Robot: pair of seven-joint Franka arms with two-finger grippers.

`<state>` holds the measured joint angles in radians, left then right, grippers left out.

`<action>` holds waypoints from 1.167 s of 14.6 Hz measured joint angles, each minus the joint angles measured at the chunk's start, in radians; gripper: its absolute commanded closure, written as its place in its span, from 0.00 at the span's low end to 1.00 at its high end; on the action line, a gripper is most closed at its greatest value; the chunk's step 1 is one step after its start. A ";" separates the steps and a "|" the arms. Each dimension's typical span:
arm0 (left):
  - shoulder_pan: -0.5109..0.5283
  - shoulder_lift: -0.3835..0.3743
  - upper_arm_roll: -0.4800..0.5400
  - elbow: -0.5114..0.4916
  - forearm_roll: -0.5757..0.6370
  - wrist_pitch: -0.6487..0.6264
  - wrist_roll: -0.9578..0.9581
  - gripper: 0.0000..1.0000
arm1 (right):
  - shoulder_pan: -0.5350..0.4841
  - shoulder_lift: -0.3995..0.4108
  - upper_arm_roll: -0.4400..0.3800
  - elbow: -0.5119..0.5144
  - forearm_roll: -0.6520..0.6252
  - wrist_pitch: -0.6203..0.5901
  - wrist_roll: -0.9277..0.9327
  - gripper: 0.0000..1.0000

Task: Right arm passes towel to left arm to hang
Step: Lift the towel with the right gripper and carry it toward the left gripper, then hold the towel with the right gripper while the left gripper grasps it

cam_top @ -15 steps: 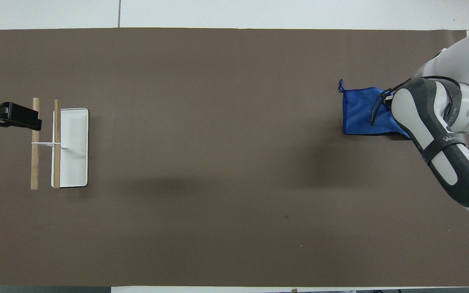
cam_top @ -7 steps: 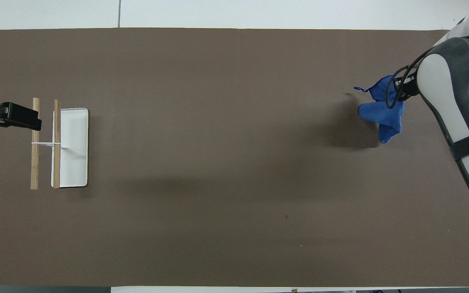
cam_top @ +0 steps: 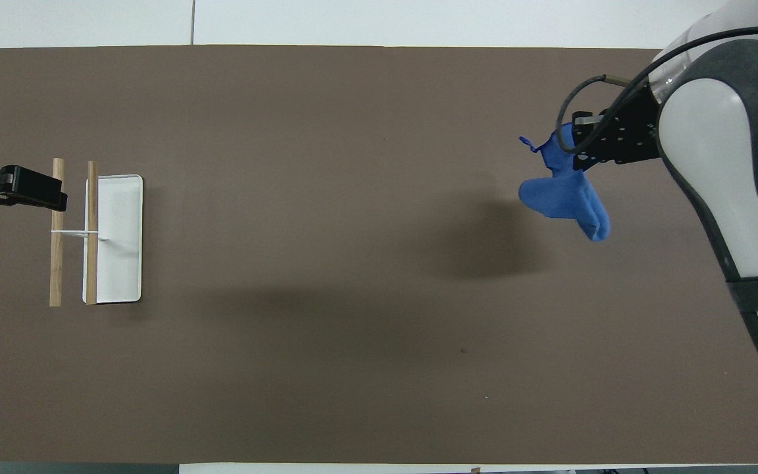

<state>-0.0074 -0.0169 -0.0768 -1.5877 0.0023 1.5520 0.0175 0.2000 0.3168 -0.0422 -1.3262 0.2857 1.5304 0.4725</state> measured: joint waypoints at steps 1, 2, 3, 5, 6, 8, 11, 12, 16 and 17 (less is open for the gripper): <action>0.000 0.000 0.000 0.000 0.000 0.000 0.000 0.00 | 0.025 0.000 0.015 0.002 0.029 0.015 0.106 1.00; 0.000 0.000 0.000 0.000 0.000 0.000 0.000 0.00 | 0.058 0.000 0.032 0.003 0.050 0.056 0.218 1.00; 0.000 0.000 0.000 0.000 0.000 0.000 0.000 0.00 | 0.100 0.000 0.046 0.004 0.059 0.113 0.332 1.00; -0.002 0.000 -0.002 -0.003 0.000 0.002 -0.001 0.00 | 0.214 0.000 0.057 0.003 0.063 0.253 0.557 1.00; -0.003 0.000 -0.003 -0.006 -0.001 0.004 -0.005 0.00 | 0.269 0.001 0.058 0.003 0.063 0.316 0.667 1.00; -0.006 0.000 -0.008 -0.018 -0.023 0.013 -0.040 0.00 | 0.354 0.003 0.059 0.000 0.066 0.434 0.874 1.00; -0.029 -0.003 -0.012 -0.058 -0.112 0.061 -0.158 0.00 | 0.431 0.009 0.059 -0.025 0.072 0.614 1.106 1.00; -0.045 -0.005 -0.013 -0.080 -0.144 0.082 -0.219 0.00 | 0.444 0.010 0.059 -0.039 0.075 0.657 1.151 1.00; -0.090 -0.008 -0.016 -0.177 -0.355 0.232 -0.486 0.00 | 0.458 0.010 0.059 -0.055 0.084 0.712 1.222 1.00; -0.092 -0.008 -0.016 -0.201 -0.408 0.271 -0.531 0.00 | 0.459 0.010 0.059 -0.056 0.085 0.712 1.226 1.00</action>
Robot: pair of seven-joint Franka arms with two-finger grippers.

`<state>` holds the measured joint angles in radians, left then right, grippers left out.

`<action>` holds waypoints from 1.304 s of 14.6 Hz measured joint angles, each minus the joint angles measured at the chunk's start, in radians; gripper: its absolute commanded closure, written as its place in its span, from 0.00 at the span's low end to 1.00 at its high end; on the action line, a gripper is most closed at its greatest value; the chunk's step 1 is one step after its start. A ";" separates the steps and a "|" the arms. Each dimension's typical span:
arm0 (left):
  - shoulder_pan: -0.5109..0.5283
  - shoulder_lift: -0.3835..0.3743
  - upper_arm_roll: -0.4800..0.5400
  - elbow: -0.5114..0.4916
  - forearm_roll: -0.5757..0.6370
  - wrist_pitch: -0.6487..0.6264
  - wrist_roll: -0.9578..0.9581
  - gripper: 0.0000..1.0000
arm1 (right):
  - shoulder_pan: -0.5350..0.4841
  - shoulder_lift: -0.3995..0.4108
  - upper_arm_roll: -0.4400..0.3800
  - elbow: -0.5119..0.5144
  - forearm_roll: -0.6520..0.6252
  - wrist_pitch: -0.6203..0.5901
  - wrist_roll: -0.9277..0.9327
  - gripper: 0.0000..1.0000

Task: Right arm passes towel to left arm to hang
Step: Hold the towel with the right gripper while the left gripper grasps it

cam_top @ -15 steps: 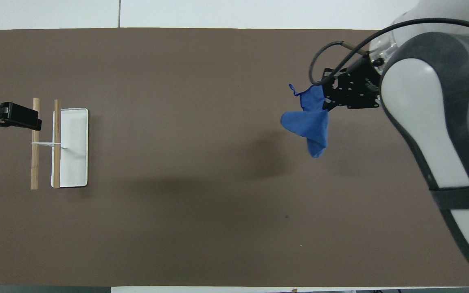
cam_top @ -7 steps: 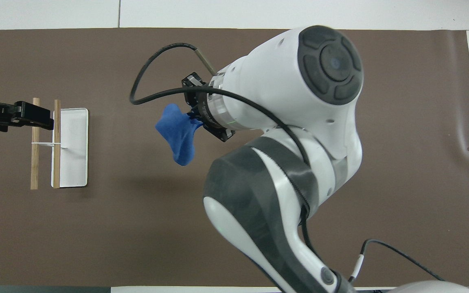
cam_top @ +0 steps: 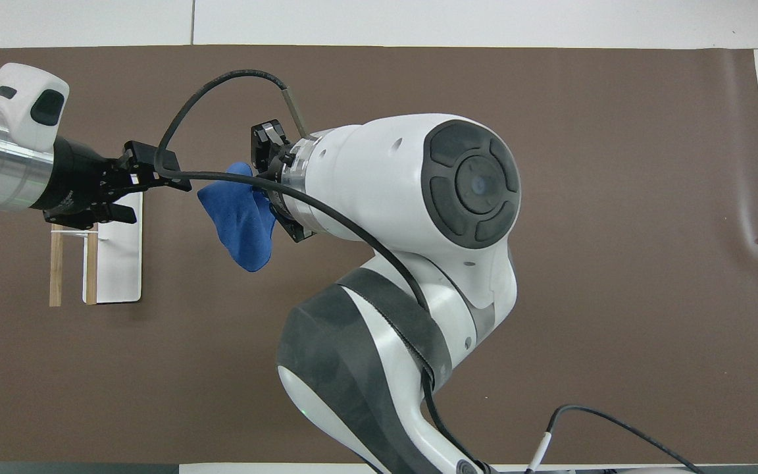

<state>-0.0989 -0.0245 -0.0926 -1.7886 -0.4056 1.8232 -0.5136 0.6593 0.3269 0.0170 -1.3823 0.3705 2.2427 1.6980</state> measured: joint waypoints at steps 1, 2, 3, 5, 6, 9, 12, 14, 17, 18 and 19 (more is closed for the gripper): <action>-0.002 0.000 0.000 -0.021 -0.047 0.034 -0.036 0.00 | 0.001 0.000 0.000 -0.003 0.000 0.000 0.001 1.00; -0.004 0.001 0.000 -0.040 -0.090 0.060 -0.071 0.00 | 0.001 0.000 0.000 -0.005 0.000 0.000 0.001 1.00; -0.005 0.002 0.000 -0.056 -0.124 0.078 -0.102 0.02 | 0.001 0.000 0.000 -0.006 0.000 0.000 0.001 1.00; -0.008 0.008 0.000 -0.080 -0.187 0.115 -0.144 0.05 | 0.001 0.000 0.000 -0.008 0.000 0.000 0.001 1.00; -0.010 0.015 0.000 -0.087 -0.215 0.136 -0.153 0.07 | 0.001 0.000 0.000 -0.008 0.000 0.000 0.001 1.00; -0.029 0.048 0.000 -0.094 -0.264 0.197 -0.163 0.17 | 0.001 0.000 -0.001 -0.010 0.000 0.000 0.001 1.00; -0.044 0.083 0.000 -0.095 -0.293 0.245 -0.167 0.33 | 0.001 0.000 -0.002 -0.012 0.000 0.000 0.001 1.00; -0.045 0.095 0.000 -0.095 -0.305 0.257 -0.167 0.66 | 0.001 0.000 -0.002 -0.013 0.000 0.000 0.001 1.00; -0.042 0.096 0.002 -0.093 -0.317 0.248 -0.171 0.99 | 0.001 -0.001 -0.002 -0.015 0.000 0.000 0.001 1.00; -0.040 0.095 0.003 -0.090 -0.318 0.240 -0.173 1.00 | 0.001 -0.001 -0.002 -0.015 0.000 0.000 0.001 1.00; -0.040 0.093 0.006 -0.088 -0.319 0.232 -0.176 1.00 | 0.001 -0.001 -0.002 -0.015 0.000 0.000 0.001 1.00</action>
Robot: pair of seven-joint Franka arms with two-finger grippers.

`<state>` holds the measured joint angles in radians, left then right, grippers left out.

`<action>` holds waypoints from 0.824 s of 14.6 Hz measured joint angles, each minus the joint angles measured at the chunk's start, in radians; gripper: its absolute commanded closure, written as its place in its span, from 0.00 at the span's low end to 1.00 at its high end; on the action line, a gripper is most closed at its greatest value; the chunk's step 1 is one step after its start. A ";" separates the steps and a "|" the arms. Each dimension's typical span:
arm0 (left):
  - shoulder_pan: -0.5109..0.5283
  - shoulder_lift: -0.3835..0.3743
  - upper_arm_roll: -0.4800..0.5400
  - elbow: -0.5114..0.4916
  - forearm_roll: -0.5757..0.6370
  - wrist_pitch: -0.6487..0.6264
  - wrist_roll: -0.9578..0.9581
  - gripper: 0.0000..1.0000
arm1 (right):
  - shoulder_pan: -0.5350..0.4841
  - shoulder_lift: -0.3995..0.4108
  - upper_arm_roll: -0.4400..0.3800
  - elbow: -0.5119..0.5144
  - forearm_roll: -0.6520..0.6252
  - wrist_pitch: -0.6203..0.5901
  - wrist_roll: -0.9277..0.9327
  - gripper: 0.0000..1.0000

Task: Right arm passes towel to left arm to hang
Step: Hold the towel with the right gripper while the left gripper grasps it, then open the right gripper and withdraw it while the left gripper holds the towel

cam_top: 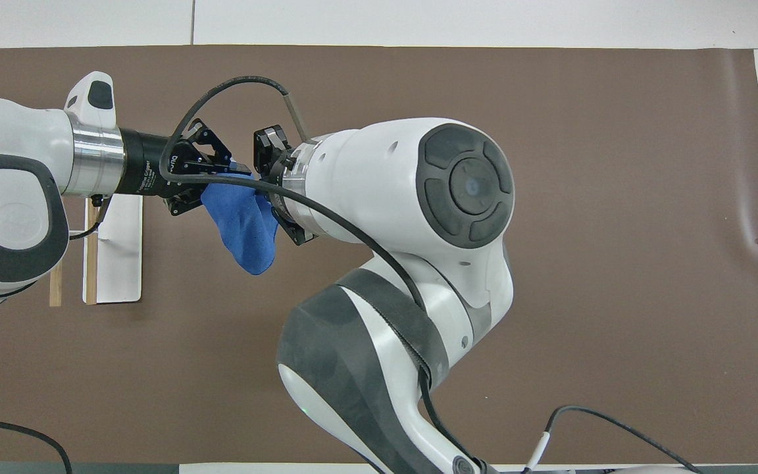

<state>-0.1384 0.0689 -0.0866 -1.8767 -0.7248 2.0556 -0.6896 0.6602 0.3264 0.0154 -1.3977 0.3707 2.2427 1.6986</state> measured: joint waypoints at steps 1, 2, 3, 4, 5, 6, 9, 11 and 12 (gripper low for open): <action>0.002 -0.003 0.003 0.001 0.000 -0.010 -0.002 1.00 | 0.000 0.000 0.000 0.000 0.000 0.000 0.000 1.00; 0.007 -0.006 0.006 0.003 0.000 -0.018 -0.004 1.00 | 0.000 0.000 0.000 0.000 0.000 0.000 0.000 1.00; 0.016 -0.010 0.007 0.006 0.000 -0.029 -0.004 1.00 | 0.000 -0.001 0.000 0.000 0.000 0.000 0.000 0.83; 0.023 -0.015 0.008 0.009 0.000 -0.036 -0.004 1.00 | 0.000 -0.001 0.000 -0.001 0.000 0.000 0.000 0.36; 0.027 -0.019 0.009 0.011 0.000 -0.041 -0.004 1.00 | 0.000 -0.001 0.000 -0.001 0.000 0.000 0.000 0.00; 0.029 -0.024 0.009 0.013 0.000 -0.043 -0.004 1.00 | -0.001 -0.001 -0.002 -0.002 0.000 0.000 0.000 0.00; 0.029 -0.034 0.009 0.020 0.022 -0.043 -0.002 1.00 | -0.012 -0.002 -0.009 -0.003 -0.001 -0.027 -0.061 0.00; 0.029 -0.040 0.010 0.038 0.089 -0.043 -0.002 1.00 | -0.052 -0.006 -0.016 -0.002 -0.003 -0.098 -0.200 0.00; 0.029 -0.047 0.010 0.046 0.125 -0.043 -0.002 1.00 | -0.085 -0.009 -0.018 -0.003 -0.003 -0.143 -0.302 0.00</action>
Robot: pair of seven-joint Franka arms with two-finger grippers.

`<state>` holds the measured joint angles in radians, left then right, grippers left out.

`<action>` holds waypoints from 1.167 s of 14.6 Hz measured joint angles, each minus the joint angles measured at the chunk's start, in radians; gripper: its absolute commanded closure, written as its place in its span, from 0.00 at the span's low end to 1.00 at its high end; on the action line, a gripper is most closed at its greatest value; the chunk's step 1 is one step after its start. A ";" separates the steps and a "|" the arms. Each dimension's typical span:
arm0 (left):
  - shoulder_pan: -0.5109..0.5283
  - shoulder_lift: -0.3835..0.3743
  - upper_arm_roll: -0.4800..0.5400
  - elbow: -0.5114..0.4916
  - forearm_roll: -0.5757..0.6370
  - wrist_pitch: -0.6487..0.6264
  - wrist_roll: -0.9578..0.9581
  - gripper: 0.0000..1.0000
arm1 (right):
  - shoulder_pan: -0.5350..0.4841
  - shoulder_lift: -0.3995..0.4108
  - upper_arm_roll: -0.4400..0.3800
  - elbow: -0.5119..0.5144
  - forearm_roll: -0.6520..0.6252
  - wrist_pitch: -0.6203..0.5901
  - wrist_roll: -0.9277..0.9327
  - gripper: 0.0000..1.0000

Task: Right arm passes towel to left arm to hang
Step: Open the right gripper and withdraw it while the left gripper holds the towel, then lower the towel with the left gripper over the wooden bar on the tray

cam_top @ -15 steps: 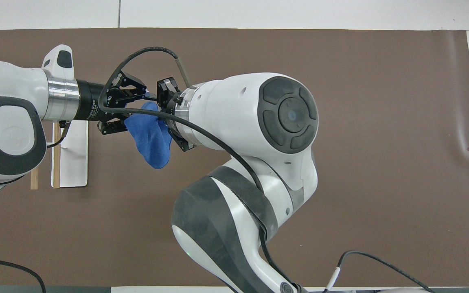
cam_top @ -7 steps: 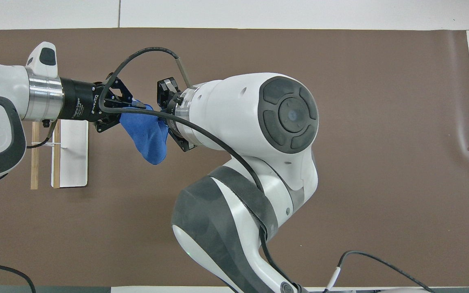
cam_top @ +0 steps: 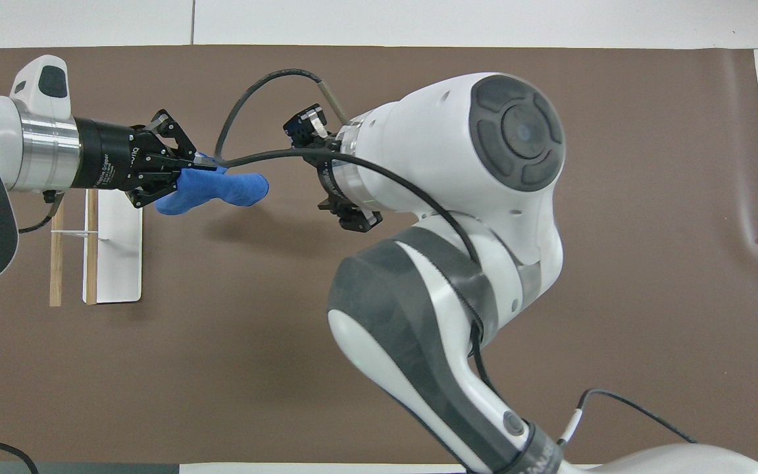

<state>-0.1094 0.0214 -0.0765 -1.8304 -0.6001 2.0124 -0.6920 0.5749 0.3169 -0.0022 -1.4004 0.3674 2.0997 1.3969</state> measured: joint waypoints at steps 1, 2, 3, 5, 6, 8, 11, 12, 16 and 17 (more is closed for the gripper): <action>0.000 -0.012 0.001 0.006 0.043 0.000 -0.001 1.00 | -0.039 -0.003 -0.003 0.000 -0.003 -0.045 -0.111 0.00; 0.000 -0.027 0.002 0.009 0.094 0.000 -0.003 1.00 | -0.085 -0.006 -0.005 -0.001 -0.010 -0.089 -0.226 0.00; 0.000 -0.044 0.003 0.010 0.145 0.000 -0.007 1.00 | -0.134 -0.008 -0.008 -0.002 -0.020 -0.133 -0.339 0.00; 0.008 -0.073 0.006 0.010 0.217 0.001 -0.025 1.00 | -0.244 -0.010 -0.009 -0.003 -0.055 -0.226 -0.574 0.00; 0.020 -0.084 0.007 0.010 0.246 0.002 -0.041 1.00 | -0.298 -0.011 -0.010 -0.003 -0.078 -0.276 -0.690 0.00; 0.041 -0.097 0.009 0.006 0.320 0.015 -0.112 1.00 | -0.394 -0.018 -0.010 -0.002 -0.148 -0.375 -0.913 0.00; 0.051 -0.105 0.010 -0.040 0.397 0.132 -0.292 1.00 | -0.497 -0.046 -0.011 0.000 -0.245 -0.485 -1.164 0.00; 0.057 -0.110 0.011 -0.067 0.401 0.181 -0.336 1.00 | -0.527 -0.064 -0.011 0.001 -0.261 -0.516 -1.210 0.00; 0.095 -0.137 0.012 -0.177 0.402 0.343 -0.512 1.00 | -0.576 -0.193 -0.037 0.000 -0.379 -0.661 -1.349 0.00; 0.105 -0.145 0.012 -0.199 0.402 0.357 -0.551 1.00 | -0.570 -0.226 -0.050 -0.013 -0.391 -0.675 -1.367 0.00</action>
<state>-0.0041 -0.1235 -0.0645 -2.0290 -0.1977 2.3692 -1.2431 0.0047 0.0911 -0.0524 -1.4133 -0.0236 1.4243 0.0299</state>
